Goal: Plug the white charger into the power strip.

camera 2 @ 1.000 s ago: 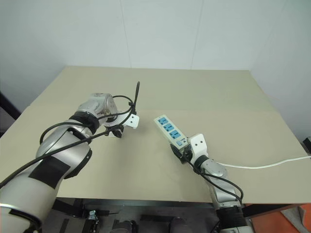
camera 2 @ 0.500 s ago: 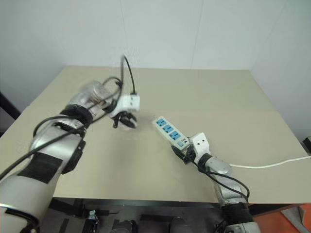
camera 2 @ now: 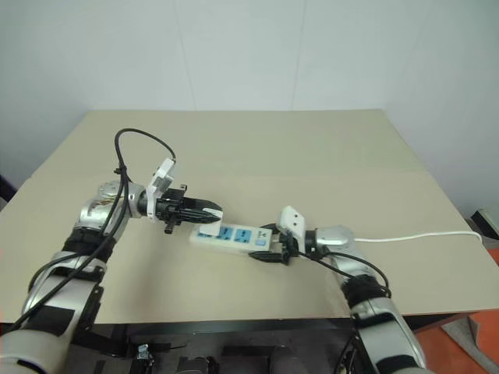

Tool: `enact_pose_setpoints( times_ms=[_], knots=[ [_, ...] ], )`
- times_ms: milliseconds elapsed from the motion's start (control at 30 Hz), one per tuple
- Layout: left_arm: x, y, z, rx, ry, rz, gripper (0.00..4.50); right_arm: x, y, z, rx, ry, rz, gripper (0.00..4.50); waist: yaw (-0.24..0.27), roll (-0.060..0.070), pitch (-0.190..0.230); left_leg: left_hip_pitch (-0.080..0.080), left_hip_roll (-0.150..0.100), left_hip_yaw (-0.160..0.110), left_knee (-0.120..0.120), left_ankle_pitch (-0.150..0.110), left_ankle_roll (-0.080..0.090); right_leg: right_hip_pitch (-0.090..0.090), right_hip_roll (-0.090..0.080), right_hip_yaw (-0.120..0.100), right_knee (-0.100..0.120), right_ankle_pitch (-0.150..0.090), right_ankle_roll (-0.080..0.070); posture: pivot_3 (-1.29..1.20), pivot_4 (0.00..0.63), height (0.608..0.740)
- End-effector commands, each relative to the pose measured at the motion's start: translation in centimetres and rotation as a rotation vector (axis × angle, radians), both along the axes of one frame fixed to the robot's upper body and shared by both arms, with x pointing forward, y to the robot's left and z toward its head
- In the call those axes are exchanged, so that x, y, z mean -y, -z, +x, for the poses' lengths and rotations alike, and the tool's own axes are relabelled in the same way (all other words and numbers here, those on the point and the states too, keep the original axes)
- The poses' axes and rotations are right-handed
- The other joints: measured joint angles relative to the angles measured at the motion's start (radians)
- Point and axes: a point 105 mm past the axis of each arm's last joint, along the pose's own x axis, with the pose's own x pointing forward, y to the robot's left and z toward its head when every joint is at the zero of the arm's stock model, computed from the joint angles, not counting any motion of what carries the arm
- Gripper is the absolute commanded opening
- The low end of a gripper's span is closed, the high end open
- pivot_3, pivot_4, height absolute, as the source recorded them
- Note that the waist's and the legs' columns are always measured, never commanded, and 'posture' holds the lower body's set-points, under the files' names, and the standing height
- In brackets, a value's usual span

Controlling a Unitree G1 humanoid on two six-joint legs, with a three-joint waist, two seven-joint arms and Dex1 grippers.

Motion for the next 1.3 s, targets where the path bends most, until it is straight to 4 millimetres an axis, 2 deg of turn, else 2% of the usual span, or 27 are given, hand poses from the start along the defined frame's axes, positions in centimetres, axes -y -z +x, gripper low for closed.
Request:
enact_pose_setpoints(
  times_ms=[33, 267, 467, 800, 1300],
  knots=[
    [0.6, -1.3, -1.4, 0.012, 0.072, -0.089, 1.02, -1.4, -0.9, 0.2, 0.071, -0.086, -0.008, 3.42, 0.003, 0.000, 0.000, 0.001, -0.001, 0.000, 0.000, 0.000, 0.000, 0.001, -0.001, 0.000, 0.000, 0.000, 0.000, 0.00, 0.150, 0.740],
    [0.9, 0.0, -2.1, 0.059, 0.113, -0.098, 1.02, -2.3, -0.2, 0.3, 0.077, -0.111, -0.015, 3.42, 0.004, 0.000, 0.000, 0.003, 0.000, 0.000, 0.000, 0.000, 0.000, 0.002, 0.000, 0.000, 0.000, 0.000, -0.001, 0.00, 0.150, 0.740],
    [1.5, 0.4, -0.8, 0.108, 0.082, -0.160, 1.02, -1.9, 0.1, 0.2, 0.079, -0.099, -0.016, 3.42, 0.002, 0.001, 0.000, 0.003, 0.000, 0.001, 0.000, 0.000, 0.000, 0.003, 0.000, 0.001, 0.000, 0.000, -0.001, 0.00, 0.150, 0.740],
    [1.8, 2.4, 0.1, 0.159, 0.037, -0.181, 1.02, -1.4, 0.5, 0.2, 0.092, -0.061, -0.015, 3.42, 0.003, 0.001, 0.000, 0.003, -0.001, 0.001, 0.000, 0.000, 0.000, 0.003, 0.000, 0.001, -0.001, 0.000, -0.001, 0.00, 0.150, 0.740],
    [2.3, 4.1, 0.3, 0.104, 0.027, -0.172, 1.02, -1.0, 0.9, 0.2, 0.090, -0.033, -0.022, 3.42, 0.007, 0.001, 0.000, 0.004, -0.001, 0.001, 0.001, 0.000, 0.000, 0.003, 0.000, 0.001, 0.000, -0.004, 0.006, 0.00, 0.150, 0.740]
  ],
)
